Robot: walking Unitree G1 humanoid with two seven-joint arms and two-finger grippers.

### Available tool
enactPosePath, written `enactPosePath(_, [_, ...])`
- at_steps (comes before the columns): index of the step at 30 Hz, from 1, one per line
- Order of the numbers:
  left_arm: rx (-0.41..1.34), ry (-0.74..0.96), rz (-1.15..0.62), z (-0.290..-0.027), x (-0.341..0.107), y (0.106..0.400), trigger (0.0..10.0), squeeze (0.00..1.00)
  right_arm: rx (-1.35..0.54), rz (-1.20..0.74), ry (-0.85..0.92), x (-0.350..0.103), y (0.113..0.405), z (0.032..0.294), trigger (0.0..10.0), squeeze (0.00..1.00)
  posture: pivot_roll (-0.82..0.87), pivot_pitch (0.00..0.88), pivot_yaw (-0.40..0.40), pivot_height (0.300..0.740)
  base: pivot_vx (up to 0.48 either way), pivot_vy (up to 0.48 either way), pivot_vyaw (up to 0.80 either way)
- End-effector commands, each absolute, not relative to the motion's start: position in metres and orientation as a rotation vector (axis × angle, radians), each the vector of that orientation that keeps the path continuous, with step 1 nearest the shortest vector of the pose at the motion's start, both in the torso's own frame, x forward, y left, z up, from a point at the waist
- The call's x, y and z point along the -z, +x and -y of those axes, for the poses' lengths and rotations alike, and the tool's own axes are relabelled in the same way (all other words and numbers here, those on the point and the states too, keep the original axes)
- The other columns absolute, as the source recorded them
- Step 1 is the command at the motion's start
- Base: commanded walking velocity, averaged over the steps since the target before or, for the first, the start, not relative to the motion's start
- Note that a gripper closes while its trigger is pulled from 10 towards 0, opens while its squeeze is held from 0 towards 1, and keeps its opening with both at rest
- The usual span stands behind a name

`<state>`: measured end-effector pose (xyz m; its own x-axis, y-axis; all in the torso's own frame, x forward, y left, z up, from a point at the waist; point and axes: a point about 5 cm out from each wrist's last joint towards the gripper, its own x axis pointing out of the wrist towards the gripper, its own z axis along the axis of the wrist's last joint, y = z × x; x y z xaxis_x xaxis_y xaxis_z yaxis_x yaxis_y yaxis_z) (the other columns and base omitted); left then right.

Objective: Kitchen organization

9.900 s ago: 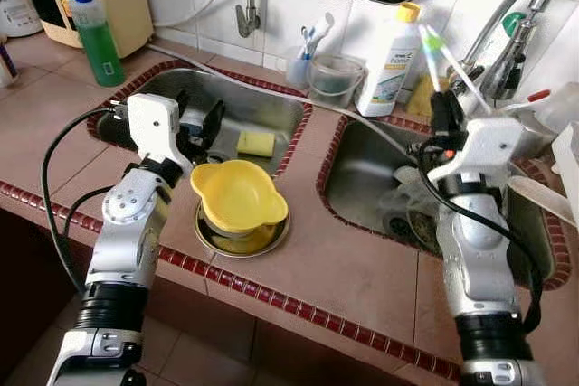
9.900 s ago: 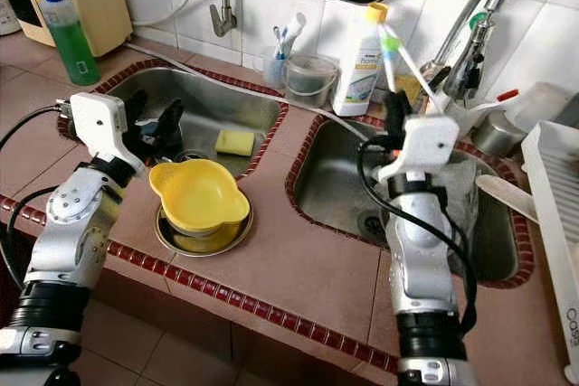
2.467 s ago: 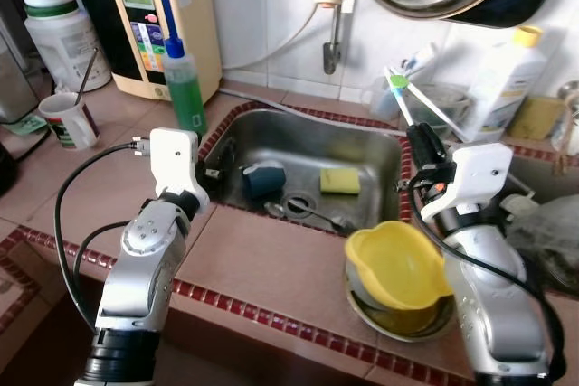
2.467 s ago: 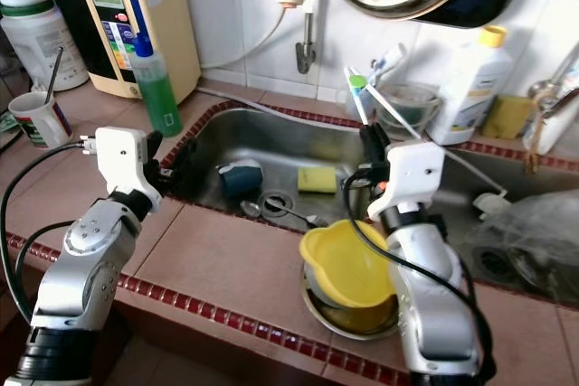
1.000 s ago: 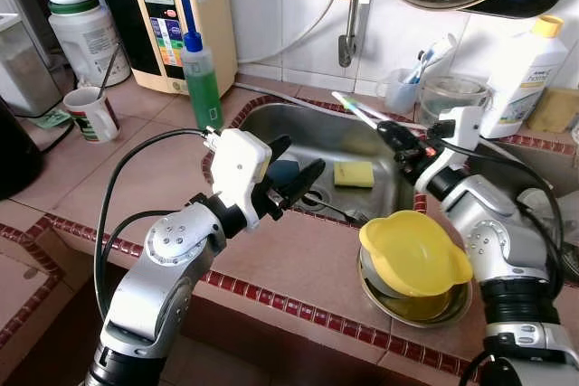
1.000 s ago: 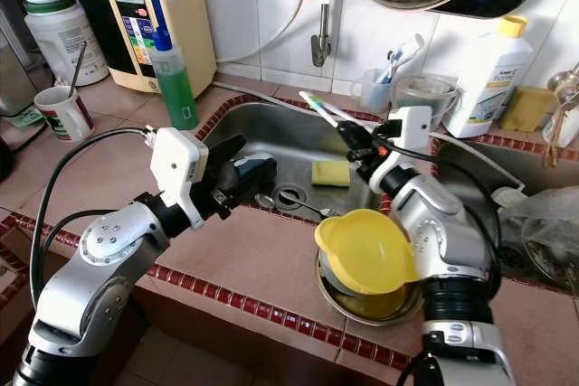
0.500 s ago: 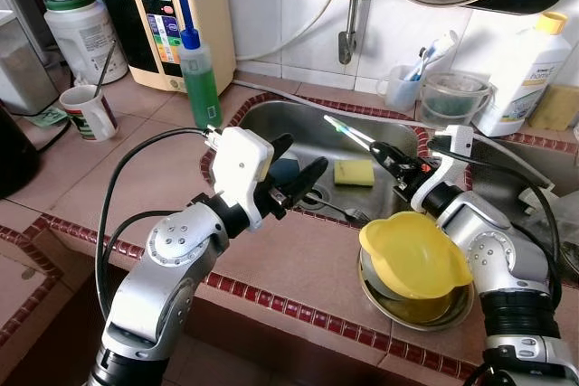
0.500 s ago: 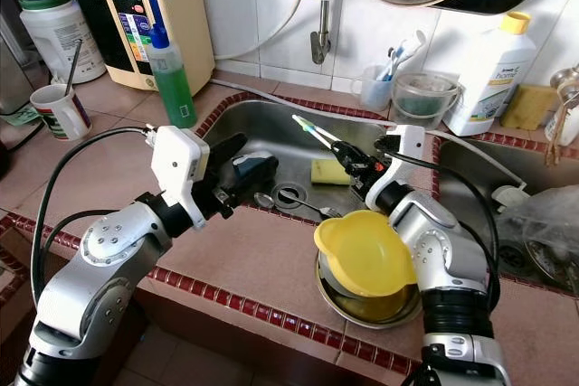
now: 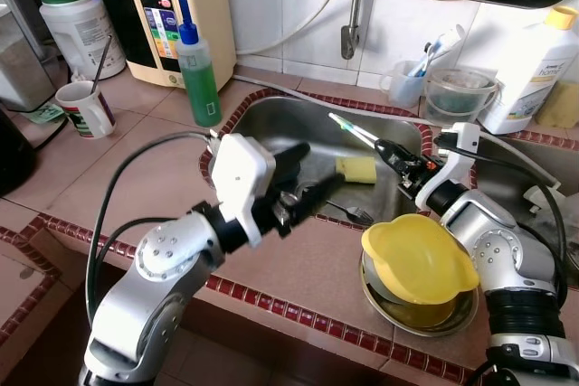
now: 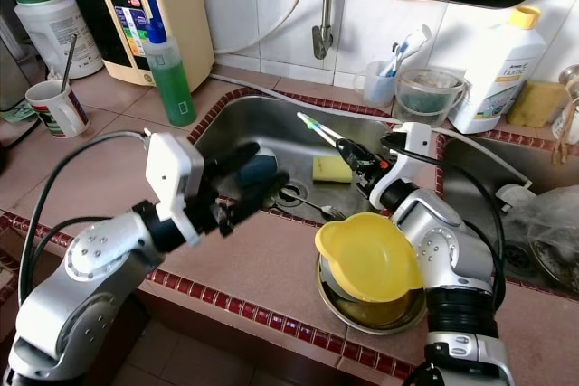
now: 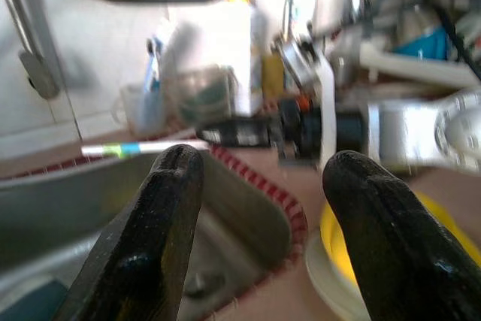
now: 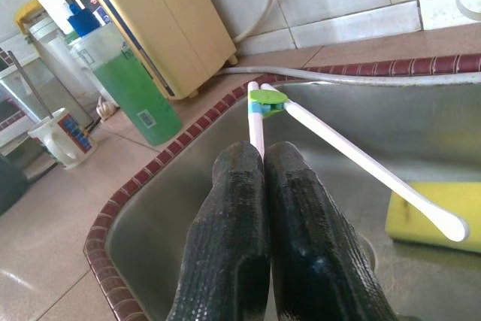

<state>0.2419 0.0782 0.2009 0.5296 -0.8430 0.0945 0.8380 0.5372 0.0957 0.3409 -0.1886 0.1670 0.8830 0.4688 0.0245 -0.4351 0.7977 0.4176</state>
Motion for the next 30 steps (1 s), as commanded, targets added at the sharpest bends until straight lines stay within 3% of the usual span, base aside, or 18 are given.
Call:
enactPosePath(1, [1.037,0.069,0.148,-0.075,-0.203,0.237,10.0,0.0,-0.485,-0.074,0.431,-0.173,0.343,0.189,10.0,0.0,0.01,0.042,0.044,0.74,0.0,0.0,0.0])
enactPosePath(6, [1.029,0.059,0.149,-0.075,-0.205,0.239,10.0,0.0,-0.492,-0.073,0.443,-0.174,0.343,0.189,10.0,0.0,0.01,0.043,0.042,0.74,0.0,0.0,0.0])
enactPosePath(7, [1.028,0.058,0.149,-0.075,-0.205,0.239,10.0,0.0,-0.496,-0.076,0.447,-0.174,0.343,0.188,10.0,1.0,0.01,0.043,0.041,0.74,0.0,0.0,0.0])
enactPosePath(30, [1.012,0.054,0.158,-0.077,-0.207,0.241,10.0,0.0,-0.526,-0.02,0.45,-0.185,0.342,0.188,10.0,1.0,0.02,0.047,0.04,0.74,0.0,0.0,0.0])
